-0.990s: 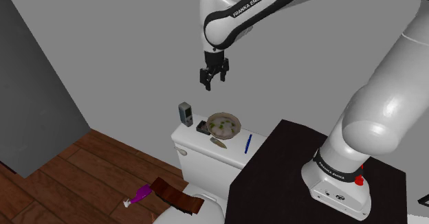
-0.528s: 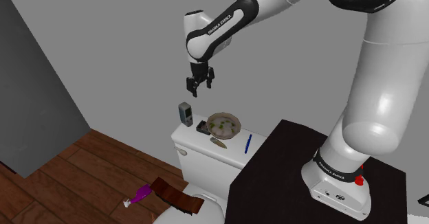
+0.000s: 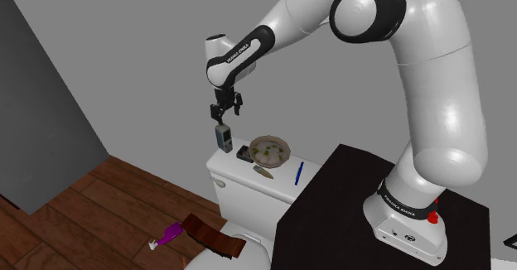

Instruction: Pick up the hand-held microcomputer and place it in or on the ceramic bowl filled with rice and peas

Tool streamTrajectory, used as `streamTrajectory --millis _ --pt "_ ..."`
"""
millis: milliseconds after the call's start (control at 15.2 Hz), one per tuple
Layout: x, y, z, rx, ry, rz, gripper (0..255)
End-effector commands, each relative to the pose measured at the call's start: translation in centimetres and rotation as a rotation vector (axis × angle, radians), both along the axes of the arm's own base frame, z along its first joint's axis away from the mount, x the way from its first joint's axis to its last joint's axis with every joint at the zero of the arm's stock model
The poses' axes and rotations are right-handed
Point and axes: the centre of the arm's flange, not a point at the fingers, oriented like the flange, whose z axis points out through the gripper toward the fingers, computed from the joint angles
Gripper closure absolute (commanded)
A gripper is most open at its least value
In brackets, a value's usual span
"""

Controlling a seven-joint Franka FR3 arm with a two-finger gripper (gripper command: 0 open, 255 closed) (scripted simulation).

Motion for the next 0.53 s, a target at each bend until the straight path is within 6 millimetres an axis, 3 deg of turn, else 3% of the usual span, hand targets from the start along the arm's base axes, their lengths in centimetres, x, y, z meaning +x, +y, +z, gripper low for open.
streamTrajectory --millis 0,198,462 --pt "1.8 0.3 -1.9 0.003 0.004 0.001 0" --pt "4.0 0.7 -4.0 0.007 0.010 0.002 0" --pt "3.9 0.7 -6.2 0.007 0.010 0.002 0"
